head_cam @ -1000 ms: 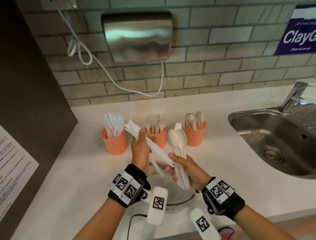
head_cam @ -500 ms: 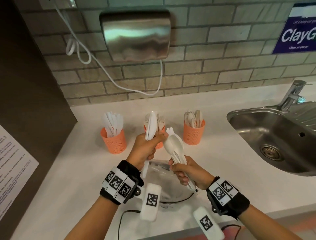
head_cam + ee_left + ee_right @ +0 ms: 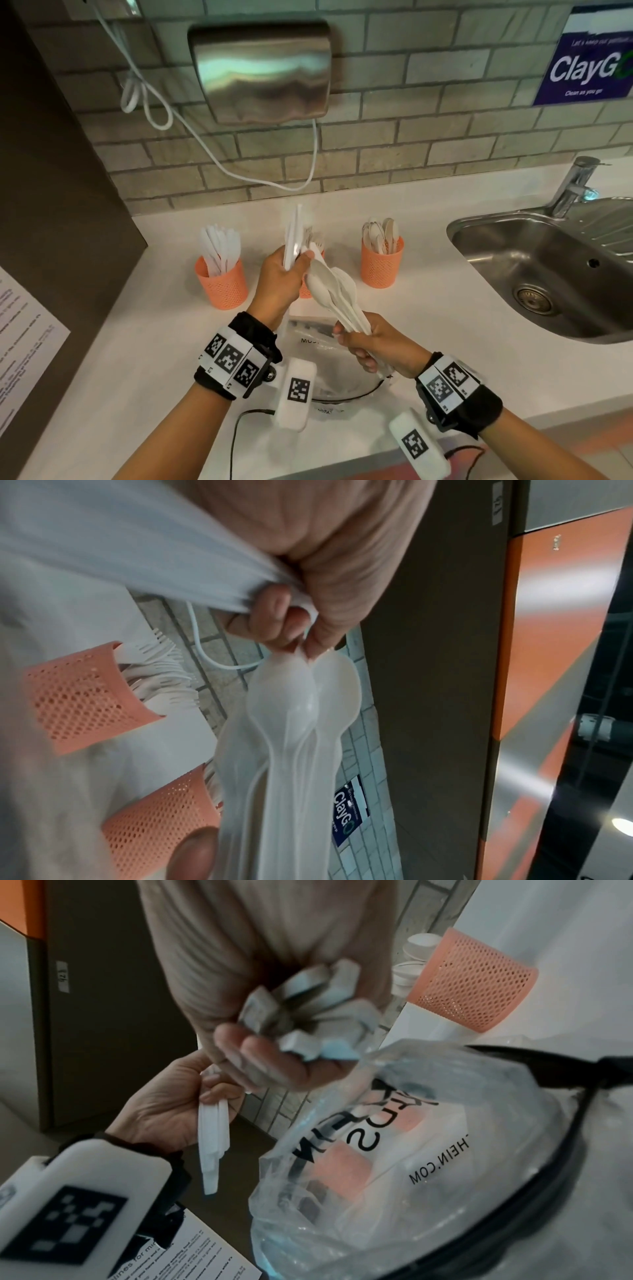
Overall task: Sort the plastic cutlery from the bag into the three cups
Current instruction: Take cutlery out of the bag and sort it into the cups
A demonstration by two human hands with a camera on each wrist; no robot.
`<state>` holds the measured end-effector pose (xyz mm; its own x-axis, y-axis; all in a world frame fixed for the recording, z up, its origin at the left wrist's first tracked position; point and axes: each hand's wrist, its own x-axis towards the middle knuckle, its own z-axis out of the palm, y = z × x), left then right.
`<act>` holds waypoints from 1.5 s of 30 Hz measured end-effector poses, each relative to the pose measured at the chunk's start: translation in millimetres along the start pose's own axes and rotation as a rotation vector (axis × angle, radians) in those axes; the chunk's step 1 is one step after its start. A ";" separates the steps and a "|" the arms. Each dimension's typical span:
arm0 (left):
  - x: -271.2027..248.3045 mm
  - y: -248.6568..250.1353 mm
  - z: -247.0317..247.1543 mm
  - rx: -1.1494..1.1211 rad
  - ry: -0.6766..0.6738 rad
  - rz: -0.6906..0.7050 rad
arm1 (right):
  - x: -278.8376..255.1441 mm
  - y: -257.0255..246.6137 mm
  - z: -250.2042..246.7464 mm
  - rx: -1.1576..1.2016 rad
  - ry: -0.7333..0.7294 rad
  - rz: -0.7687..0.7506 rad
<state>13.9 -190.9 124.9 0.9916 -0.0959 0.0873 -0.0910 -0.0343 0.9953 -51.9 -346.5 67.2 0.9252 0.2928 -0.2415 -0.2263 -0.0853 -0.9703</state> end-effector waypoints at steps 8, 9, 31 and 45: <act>-2.8 -7.2 -3.0 -0.043 -0.065 -0.045 | 0.5 4.6 2.7 -0.036 -0.011 0.015; -3.2 -6.7 -3.2 -0.024 -0.081 -0.037 | 0.7 4.5 2.7 -0.031 -0.014 0.018; 12.6 0.4 7.0 0.106 -0.068 0.069 | 6.1 0.5 6.5 0.229 -0.061 0.076; 18.5 -2.6 3.6 -0.009 -0.092 -0.085 | 11.3 -4.3 7.3 0.283 -0.068 0.089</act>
<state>32.2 -196.2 123.8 0.9830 -0.1835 -0.0016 -0.0055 -0.0378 0.9993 -42.7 -335.9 68.5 0.8777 0.3596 -0.3166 -0.3900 0.1525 -0.9081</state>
